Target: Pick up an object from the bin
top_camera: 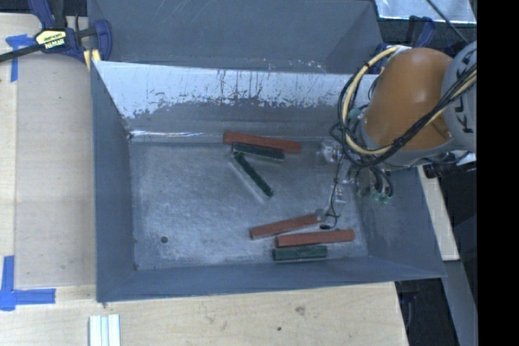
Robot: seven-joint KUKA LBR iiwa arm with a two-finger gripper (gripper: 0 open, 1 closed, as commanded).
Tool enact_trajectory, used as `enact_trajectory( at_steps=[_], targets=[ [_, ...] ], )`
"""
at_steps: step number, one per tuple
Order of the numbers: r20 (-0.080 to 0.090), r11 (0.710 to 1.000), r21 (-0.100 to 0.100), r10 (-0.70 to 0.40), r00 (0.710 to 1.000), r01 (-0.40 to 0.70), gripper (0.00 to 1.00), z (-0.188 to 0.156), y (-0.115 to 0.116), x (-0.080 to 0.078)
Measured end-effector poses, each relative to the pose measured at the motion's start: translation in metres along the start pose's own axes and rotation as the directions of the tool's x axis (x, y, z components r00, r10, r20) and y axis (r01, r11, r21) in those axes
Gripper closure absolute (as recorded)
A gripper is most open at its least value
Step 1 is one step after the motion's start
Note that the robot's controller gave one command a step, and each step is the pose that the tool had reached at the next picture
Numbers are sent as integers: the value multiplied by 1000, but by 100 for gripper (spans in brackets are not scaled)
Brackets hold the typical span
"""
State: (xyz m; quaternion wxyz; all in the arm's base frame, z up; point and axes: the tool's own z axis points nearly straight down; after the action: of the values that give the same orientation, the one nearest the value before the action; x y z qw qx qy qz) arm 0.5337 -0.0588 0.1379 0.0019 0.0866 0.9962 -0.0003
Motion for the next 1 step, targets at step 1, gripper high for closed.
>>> enact_trajectory(
  at_steps=[1],
  targets=[
    [7, 992, 2, -126, 992, 126, 0, 15, 9, 12]
  ],
)
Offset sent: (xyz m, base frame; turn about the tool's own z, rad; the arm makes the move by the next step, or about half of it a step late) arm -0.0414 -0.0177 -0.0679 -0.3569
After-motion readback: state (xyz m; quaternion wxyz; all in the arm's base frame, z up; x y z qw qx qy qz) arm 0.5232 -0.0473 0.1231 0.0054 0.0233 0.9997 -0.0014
